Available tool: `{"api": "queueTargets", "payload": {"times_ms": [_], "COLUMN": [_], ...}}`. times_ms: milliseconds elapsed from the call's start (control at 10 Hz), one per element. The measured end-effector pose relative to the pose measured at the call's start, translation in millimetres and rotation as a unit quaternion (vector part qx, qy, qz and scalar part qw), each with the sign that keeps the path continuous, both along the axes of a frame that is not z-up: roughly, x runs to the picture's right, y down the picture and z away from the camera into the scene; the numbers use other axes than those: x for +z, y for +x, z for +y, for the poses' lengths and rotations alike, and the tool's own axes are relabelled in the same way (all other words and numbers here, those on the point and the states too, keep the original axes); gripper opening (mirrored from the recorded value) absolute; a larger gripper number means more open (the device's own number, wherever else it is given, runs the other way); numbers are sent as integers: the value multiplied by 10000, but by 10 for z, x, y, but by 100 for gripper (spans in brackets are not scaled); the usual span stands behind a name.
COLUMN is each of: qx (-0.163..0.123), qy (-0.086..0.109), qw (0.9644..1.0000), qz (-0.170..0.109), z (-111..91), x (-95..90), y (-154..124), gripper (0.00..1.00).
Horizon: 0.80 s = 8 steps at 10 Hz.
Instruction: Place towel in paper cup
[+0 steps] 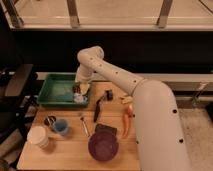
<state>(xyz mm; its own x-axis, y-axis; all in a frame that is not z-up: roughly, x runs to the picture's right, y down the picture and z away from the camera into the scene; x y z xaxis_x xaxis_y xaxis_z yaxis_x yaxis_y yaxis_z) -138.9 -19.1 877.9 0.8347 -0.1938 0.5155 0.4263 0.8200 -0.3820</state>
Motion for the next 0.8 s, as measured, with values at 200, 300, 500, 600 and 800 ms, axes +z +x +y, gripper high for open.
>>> {"api": "queueTargets", "payload": {"times_ms": [200,300,500,600,800], "qx": [-77,-109,-165,-187,-221], "qy": [-75,-137,-293,-380,-530], "qw": [9999,9998,9994,9991,9983], "qz": [-27,-26,-22,-36,-49], "z": [40,77,179,233,327], "x": [90,161,326,398,491], "y": [-50,-60,-77,-102,-130], "gripper": [65,65,65,65,65]}}
